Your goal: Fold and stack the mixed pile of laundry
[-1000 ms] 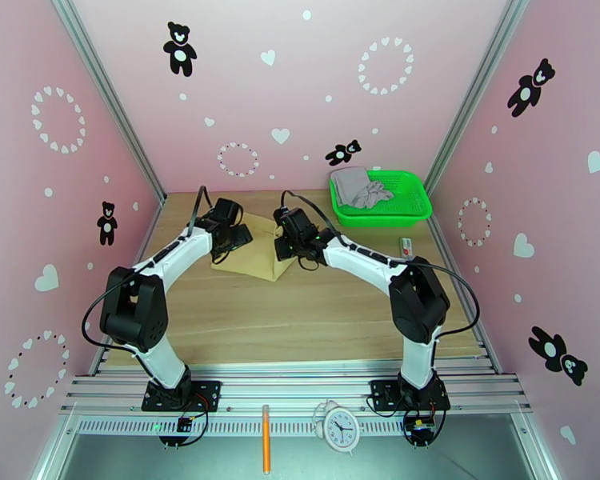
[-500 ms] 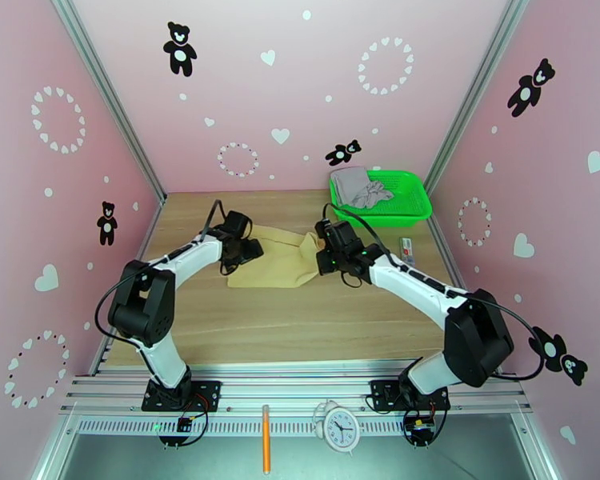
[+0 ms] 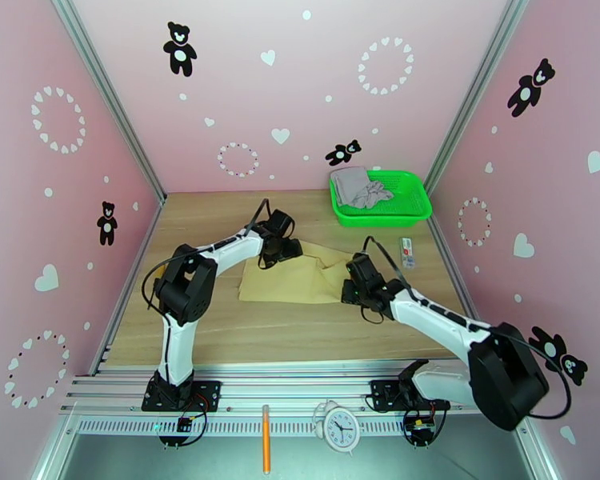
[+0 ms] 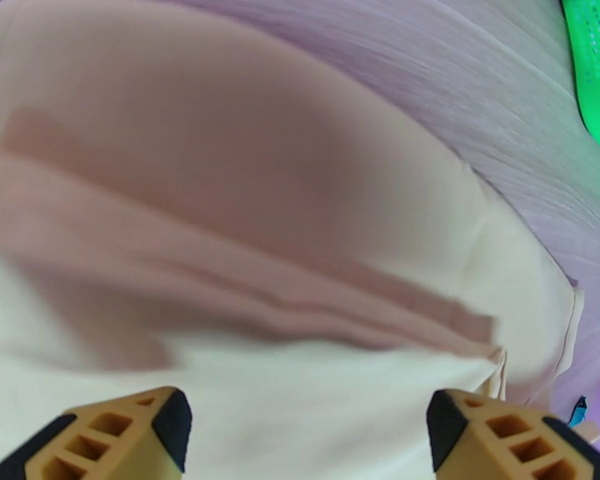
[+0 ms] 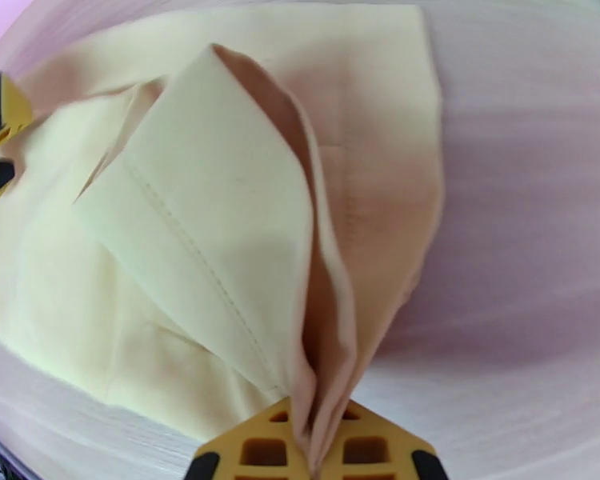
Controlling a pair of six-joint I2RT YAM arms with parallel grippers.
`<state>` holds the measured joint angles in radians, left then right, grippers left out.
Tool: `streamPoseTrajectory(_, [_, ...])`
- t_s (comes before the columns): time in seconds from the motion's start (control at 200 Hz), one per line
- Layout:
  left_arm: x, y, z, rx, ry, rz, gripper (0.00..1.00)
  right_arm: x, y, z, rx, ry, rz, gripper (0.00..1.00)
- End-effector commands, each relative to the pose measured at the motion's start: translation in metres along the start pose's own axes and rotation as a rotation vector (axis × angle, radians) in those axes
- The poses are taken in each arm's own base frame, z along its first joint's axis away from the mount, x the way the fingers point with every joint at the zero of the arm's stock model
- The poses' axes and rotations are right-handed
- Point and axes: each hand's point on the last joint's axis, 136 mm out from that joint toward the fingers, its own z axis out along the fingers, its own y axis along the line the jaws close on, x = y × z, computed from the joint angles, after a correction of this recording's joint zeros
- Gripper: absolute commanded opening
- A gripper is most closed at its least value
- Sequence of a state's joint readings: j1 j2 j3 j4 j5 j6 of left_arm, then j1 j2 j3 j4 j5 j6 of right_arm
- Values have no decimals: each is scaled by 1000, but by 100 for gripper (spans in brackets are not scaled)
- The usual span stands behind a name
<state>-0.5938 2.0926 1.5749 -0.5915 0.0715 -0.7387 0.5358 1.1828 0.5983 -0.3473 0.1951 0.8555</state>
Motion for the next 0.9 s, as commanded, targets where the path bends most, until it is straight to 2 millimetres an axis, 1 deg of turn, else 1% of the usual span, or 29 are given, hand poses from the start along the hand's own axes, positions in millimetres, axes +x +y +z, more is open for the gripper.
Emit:
streamPoseTrajectory(0.0, [5,-3,-1,-11,21,-8,84,-7,-25,-9,88,-98,154,18])
streamPoseTrajectory(0.03, [6,-2,-1,-15,21,-9,84,-6,-26,-10,90,-94,155,36])
streamPoseTrajectory(0.05, [6,-2,-2,-16,20,-9,84,-5,-26,-10,90,-87,154,46])
streamPoseTrajectory(0.07, [7,0,-1,-21,20,-9,84,-4,-26,-10,89,-80,149,53])
streamPoseTrajectory(0.125, [7,1,-4,-24,17,-7,84,-2,-24,-10,83,-55,131,69])
streamPoseTrajectory(0.17, [7,3,-6,-30,14,-4,84,0,-23,-11,79,-36,116,80])
streamPoseTrajectory(0.195, [7,2,-8,-30,12,0,83,0,-22,-12,70,-28,105,83])
streamPoseTrajectory(0.215, [7,2,-9,-31,11,4,83,0,-22,-13,67,-20,100,88])
streamPoseTrajectory(0.24, [7,2,-12,-30,10,6,83,-1,-23,-14,67,-13,96,90])
streamPoseTrajectory(0.26, [7,1,-14,-30,9,10,83,-2,-24,-14,67,-8,92,95])
streamPoseTrajectory(0.34, [10,-2,-26,-30,4,34,83,-7,-31,-16,71,16,79,98])
streamPoseTrajectory(0.435, [18,-11,-40,-24,9,77,83,-10,-39,-13,58,64,86,99])
streamPoseTrajectory(0.48, [24,-15,-44,-20,17,95,81,-13,-40,-10,33,83,90,99])
streamPoseTrajectory(0.55, [35,-19,-45,-8,36,108,79,-16,-39,-5,2,109,88,98])
streamPoseTrajectory(0.666, [51,-21,-37,20,70,96,72,-21,-36,7,-47,156,68,94])
streamPoseTrajectory(0.816, [65,-18,-16,22,119,78,61,-25,-37,27,-63,218,52,90])
streamPoseTrajectory(0.896, [70,-19,-5,22,143,76,58,-26,-36,38,-69,233,49,87])
